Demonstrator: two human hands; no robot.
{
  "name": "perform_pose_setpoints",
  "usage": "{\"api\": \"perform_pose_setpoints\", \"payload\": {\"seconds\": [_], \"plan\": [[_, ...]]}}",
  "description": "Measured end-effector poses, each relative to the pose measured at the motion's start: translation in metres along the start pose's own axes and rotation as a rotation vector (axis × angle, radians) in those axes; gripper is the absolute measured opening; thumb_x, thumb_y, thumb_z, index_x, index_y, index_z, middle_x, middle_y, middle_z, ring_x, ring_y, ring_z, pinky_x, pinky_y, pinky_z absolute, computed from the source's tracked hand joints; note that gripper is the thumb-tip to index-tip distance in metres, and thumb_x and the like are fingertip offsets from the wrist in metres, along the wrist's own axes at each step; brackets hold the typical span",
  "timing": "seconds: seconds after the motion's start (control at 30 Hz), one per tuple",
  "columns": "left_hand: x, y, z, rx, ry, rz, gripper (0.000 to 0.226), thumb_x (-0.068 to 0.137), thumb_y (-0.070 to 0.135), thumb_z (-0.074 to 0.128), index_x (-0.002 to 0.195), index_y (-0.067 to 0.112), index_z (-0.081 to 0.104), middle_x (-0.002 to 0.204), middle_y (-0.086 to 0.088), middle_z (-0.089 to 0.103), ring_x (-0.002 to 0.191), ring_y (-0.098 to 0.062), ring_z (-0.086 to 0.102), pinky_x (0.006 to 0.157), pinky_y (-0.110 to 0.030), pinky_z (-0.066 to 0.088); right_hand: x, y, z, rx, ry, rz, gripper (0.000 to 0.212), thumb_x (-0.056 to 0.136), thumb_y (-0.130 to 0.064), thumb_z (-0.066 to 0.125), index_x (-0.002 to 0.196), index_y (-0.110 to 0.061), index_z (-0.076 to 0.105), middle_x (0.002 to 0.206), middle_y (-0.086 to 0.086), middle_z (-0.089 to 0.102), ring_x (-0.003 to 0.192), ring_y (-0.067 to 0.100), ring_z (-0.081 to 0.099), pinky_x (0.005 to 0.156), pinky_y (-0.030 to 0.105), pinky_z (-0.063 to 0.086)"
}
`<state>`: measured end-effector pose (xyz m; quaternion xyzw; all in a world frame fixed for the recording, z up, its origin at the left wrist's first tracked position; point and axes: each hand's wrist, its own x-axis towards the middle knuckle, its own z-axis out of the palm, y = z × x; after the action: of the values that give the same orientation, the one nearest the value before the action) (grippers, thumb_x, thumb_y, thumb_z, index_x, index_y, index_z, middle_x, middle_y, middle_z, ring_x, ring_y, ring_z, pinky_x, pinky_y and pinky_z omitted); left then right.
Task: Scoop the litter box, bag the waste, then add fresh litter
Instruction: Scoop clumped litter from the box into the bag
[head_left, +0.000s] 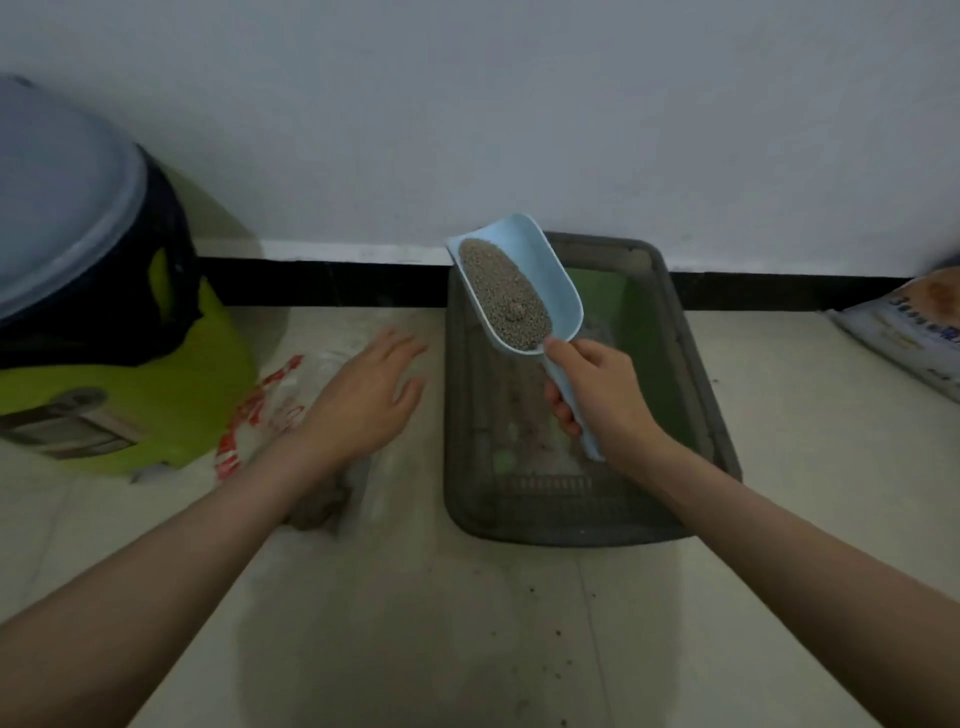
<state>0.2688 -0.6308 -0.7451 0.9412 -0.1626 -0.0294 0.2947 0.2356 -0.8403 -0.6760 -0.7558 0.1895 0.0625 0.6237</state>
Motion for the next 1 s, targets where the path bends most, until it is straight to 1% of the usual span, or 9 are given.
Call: {"api": "perform_pose_setpoints", "payload": {"seconds": [0.17, 0.37, 0.53, 0.63, 0.7, 0.77, 0.83, 0.9, 1.0], "plan": [[-0.074, -0.073, -0.011, 0.033, 0.202, -0.385, 0.044, 0.087, 0.004, 0.051, 0.13, 0.001, 0.046, 0.131, -0.022, 0.047, 0.122, -0.037, 0.043, 0.101, -0.041, 0.035, -0.038, 0.0, 0.048, -0.003, -0.327, 0.174, 0.03, 0.095, -0.024, 0.051, 0.071, -0.008, 0.048, 0.052, 0.005, 0.045, 0.038, 0.013, 0.033, 0.038, 0.017, 0.023], [-0.116, -0.115, 0.003, 0.006, 0.042, -0.779, 0.054, 0.091, 0.028, 0.054, 0.135, 0.003, 0.037, 0.13, -0.025, 0.047, 0.118, -0.042, 0.046, 0.092, -0.045, 0.041, -0.045, 0.006, 0.1, -0.635, -0.629, 0.235, 0.035, 0.096, -0.02, 0.045, 0.064, -0.008, 0.052, 0.058, 0.003, 0.052, 0.043, 0.01, 0.043, 0.035, 0.014, 0.034], [-0.113, -0.109, -0.002, -0.02, 0.226, -0.839, 0.026, 0.092, 0.024, 0.051, 0.109, 0.005, 0.057, 0.106, -0.021, 0.064, 0.1, -0.039, 0.058, 0.075, -0.037, 0.044, -0.042, -0.02, 0.13, -1.142, -0.725, 0.025, 0.033, 0.093, -0.016, 0.044, 0.064, -0.005, 0.055, 0.065, 0.007, 0.057, 0.048, 0.014, 0.05, 0.041, 0.018, 0.039], [-0.112, -0.11, -0.006, -0.059, 0.283, -0.811, 0.019, 0.091, 0.023, 0.052, 0.098, 0.007, 0.059, 0.101, -0.019, 0.065, 0.095, -0.038, 0.059, 0.072, -0.035, 0.043, -0.045, -0.036, 0.14, -1.307, -0.725, -0.106, 0.019, 0.093, -0.012, 0.045, 0.089, -0.001, 0.059, 0.073, 0.01, 0.059, 0.057, 0.019, 0.052, 0.048, 0.023, 0.042], [-0.114, -0.11, -0.007, -0.059, 0.288, -0.809, 0.016, 0.091, 0.023, 0.052, 0.093, 0.009, 0.059, 0.098, -0.019, 0.066, 0.091, -0.038, 0.059, 0.069, -0.033, 0.04, -0.049, -0.045, 0.143, -1.368, -0.737, -0.179, 0.032, 0.094, -0.017, 0.046, 0.122, -0.001, 0.051, 0.098, 0.013, 0.064, 0.071, 0.02, 0.053, 0.062, 0.027, 0.046], [-0.117, -0.11, -0.008, -0.051, 0.284, -0.81, 0.015, 0.091, 0.023, 0.052, 0.092, 0.011, 0.059, 0.097, -0.018, 0.066, 0.091, -0.037, 0.06, 0.068, -0.032, 0.039, -0.053, -0.05, 0.142, -1.419, -0.722, -0.22, 0.038, 0.095, -0.02, 0.046, 0.129, -0.003, 0.046, 0.108, 0.012, 0.06, 0.083, 0.021, 0.052, 0.072, 0.028, 0.044], [-0.117, -0.108, -0.009, -0.056, 0.267, -0.809, 0.016, 0.091, 0.026, 0.051, 0.095, 0.013, 0.059, 0.099, -0.015, 0.066, 0.092, -0.036, 0.06, 0.069, -0.033, 0.041, -0.053, -0.054, 0.137, -1.436, -0.702, -0.241, 0.03, 0.094, -0.02, 0.047, 0.119, -0.004, 0.051, 0.101, 0.01, 0.06, 0.085, 0.023, 0.058, 0.071, 0.03, 0.048], [-0.116, -0.103, -0.009, -0.066, 0.253, -0.785, 0.021, 0.091, 0.029, 0.051, 0.102, 0.013, 0.058, 0.104, -0.012, 0.065, 0.096, -0.034, 0.059, 0.074, -0.035, 0.043, -0.048, -0.053, 0.124, -1.331, -0.638, -0.221, 0.014, 0.092, -0.018, 0.049, 0.093, -0.005, 0.054, 0.075, 0.005, 0.06, 0.063, 0.015, 0.059, 0.055, 0.026, 0.048], [-0.11, -0.091, -0.012, -0.03, 0.277, -0.684, 0.032, 0.091, 0.032, 0.051, 0.113, 0.009, 0.056, 0.114, -0.014, 0.059, 0.104, -0.034, 0.055, 0.081, -0.04, 0.045, -0.036, -0.052, 0.091, -1.113, -0.517, -0.14, 0.028, 0.09, -0.016, 0.048, 0.067, -0.004, 0.059, 0.052, 0.001, 0.058, 0.039, 0.009, 0.05, 0.042, 0.018, 0.042]]}}
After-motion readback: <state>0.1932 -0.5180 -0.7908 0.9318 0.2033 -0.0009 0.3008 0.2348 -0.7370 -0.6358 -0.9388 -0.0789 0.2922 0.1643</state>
